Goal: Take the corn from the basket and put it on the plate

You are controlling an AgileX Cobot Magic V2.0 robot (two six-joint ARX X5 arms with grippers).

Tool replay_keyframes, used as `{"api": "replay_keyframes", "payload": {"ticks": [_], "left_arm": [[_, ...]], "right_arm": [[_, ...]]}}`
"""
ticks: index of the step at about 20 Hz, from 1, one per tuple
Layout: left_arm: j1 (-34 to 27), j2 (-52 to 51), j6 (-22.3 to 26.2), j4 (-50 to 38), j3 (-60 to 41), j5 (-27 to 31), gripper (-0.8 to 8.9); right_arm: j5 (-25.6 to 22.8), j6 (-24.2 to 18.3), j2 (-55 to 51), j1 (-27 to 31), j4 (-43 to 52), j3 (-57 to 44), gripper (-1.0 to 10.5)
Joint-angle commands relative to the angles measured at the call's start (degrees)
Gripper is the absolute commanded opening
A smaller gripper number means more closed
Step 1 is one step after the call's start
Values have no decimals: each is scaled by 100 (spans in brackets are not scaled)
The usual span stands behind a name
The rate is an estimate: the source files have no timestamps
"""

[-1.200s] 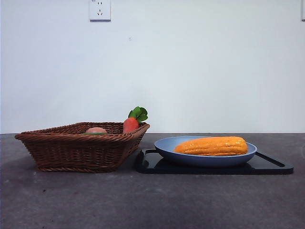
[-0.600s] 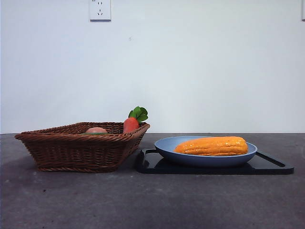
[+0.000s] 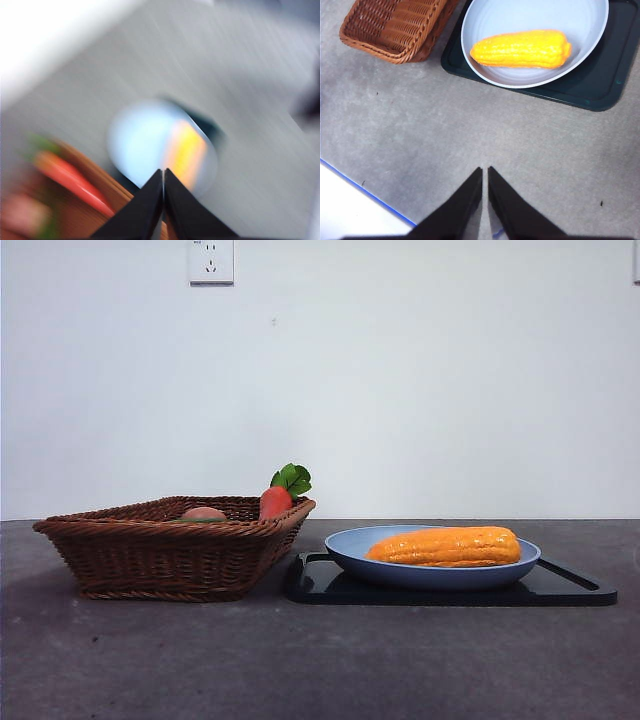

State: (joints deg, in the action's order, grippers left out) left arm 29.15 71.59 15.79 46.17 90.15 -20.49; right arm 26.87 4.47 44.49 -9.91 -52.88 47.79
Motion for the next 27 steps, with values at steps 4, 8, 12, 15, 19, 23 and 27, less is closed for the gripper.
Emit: {"api": "replay_keyframes", "payload": {"ticks": [4, 8, 12, 15, 19, 23, 27], "left_arm": [[-1360, -1694, -356, -2487, -1606, 0, 3], [-2361, -3202, -560, -3670, -3556, 144, 3], [-2769, -4474, -662, -4065, -5289, 745, 3], [-2929, -5243, -931, -4170, -6363, 828, 3], [-3003, -6046, -1322, -4166, -7512, 1110, 3], [-3005, -6666, -1397, -4100, -8288, 1202, 3], [-3005, -7099, -1399, -3912, -8756, 1202, 3]], "right_arm": [[4, -61, 33, -9, 57, 28, 2], [4, -61, 33, -9, 57, 28, 2], [4, -61, 33, -9, 57, 28, 2], [4, -61, 33, -9, 57, 28, 2], [4, -63, 33, -9, 57, 28, 2], [4, -61, 33, -9, 57, 28, 2], [4, -61, 33, -9, 57, 28, 2]]}}
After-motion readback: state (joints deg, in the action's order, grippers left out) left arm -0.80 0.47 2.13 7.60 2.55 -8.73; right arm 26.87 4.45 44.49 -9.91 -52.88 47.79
